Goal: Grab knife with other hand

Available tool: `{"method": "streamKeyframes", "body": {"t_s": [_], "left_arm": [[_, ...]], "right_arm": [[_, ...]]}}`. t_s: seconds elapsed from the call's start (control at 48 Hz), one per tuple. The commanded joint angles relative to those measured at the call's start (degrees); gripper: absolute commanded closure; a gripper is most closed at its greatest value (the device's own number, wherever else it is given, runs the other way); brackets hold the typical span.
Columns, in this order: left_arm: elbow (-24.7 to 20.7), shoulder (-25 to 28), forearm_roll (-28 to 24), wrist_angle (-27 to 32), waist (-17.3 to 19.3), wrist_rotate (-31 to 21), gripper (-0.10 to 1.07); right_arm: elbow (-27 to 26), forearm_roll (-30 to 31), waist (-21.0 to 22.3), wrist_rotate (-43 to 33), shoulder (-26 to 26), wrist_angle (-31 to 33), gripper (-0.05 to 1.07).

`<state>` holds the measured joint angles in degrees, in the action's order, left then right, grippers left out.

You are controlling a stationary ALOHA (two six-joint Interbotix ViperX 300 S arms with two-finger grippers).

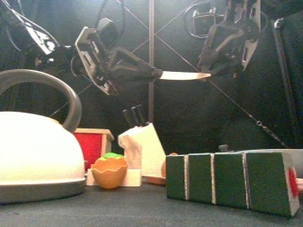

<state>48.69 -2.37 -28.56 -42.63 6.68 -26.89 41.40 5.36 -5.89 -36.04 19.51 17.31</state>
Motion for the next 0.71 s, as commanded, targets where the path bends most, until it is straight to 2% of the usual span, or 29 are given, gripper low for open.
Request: {"method": "streamKeyframes", "body": {"t_s": [0.0, 0.312, 0.688], "left_arm": [[-1.32, -0.53, 0.00, -0.53, 0.00, 0.09, 0.44], [-1.14, -0.53, 0.00, -0.44, 0.00, 0.00, 0.44], [-1.32, 0.18, 0.18, -0.53, -0.09, 0.00, 0.42]], "right_arm": [[-0.79, 0.00, 0.09, 0.09, 0.70, -0.62, 0.40], [-0.44, 0.00, 0.18, 0.09, 0.70, -0.53, 0.63], [-0.18, -0.18, 0.26, -0.09, 0.70, -0.26, 0.67]]}}
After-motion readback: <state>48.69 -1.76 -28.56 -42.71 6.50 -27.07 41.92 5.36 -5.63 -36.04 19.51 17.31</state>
